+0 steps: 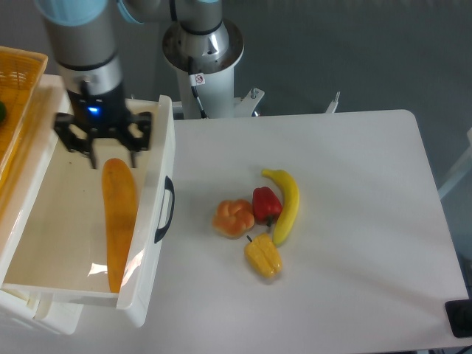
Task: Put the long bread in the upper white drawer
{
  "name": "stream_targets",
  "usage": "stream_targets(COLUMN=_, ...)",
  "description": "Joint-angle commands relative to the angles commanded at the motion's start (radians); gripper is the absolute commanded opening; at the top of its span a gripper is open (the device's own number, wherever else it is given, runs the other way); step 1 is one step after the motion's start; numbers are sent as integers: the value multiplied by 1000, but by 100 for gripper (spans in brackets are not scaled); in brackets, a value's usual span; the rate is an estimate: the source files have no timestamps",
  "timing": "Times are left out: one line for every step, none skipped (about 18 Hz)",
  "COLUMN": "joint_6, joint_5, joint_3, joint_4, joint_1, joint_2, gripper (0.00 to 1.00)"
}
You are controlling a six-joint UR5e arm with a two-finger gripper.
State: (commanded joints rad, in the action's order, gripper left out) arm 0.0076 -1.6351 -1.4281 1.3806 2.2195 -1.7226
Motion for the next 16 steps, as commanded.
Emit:
stream_targets(joint_6=3, joint_5=-6, joint_3=-2, joint_4=0, joint_1=11, joint_2=-5, gripper=65)
stream_targets(joint_6=5, joint_5=-11, joint_3=-2, joint_4=-6, joint_1=26, joint_2=-8, gripper=65)
stream_targets(joint_6=5, joint_5=-11, joint_3=0, joint_4=-20, joint_1=37, joint_2=-18, gripper=65)
stream_targets(joint_6=5, joint_5=-12, joint_3=-2, joint_4=-38, joint_1=49, joint_2=-25, gripper=65)
stream_targets(joint_6=6, joint_5=-15, joint_3=-5, joint_4=-44, joint_1=63, joint_2=-28, gripper=65)
stream_targets(joint_6=15, joint_5=-31, joint_3=-8, joint_4=-51, joint_1=74, joint_2=-34, gripper=65)
stream_targets(joint_6=29, joint_5=-49, joint_3=-8, joint_4=-58, joint_1=81, joint_2=-41, gripper=65)
stream_targets(joint_6=49, joint_5=-64, joint_3=-11, joint_4=-77, joint_1=84, joint_2=-51, gripper=65)
stream_targets(joint_6=63, joint_5=-83, joint_3=-15, joint_4=-101, joint_1=91, joint_2=-64, gripper=65)
stream_targets(joint_6=78, joint_5=-100, joint_3=-20, joint_4=-124, joint_1=94, joint_2=-78, gripper=64)
stream_targets(joint_6=95, joint_5=-118, joint_3=-26, joint_4=-136, joint_1=94, joint_2=-90, gripper=64)
stream_targets(joint_6=110, joint_5=-138, joint_3=-29, joint_4=-149, joint_1=94, joint_2=-106, gripper=64)
stream_targets(joint_6=124, joint_5=-163, joint_3=-32, joint_4=-161, joint_1=92, joint_2=-121, gripper=64)
stream_targets(joint_6=127, joint_5=-179, joint_3=-34, joint_4=-173, joint_1=92, joint_2=-133, gripper=64)
stream_targets(joint_6=127, joint_5=-186, joint_3=-34, joint_4=-185, joint_1=91, joint_2=-146, gripper=64)
stream_targets(joint_6=126, joint_5=-193, joint_3=-35, joint_4=-192, joint_1=92, joint_2=-156, gripper=64)
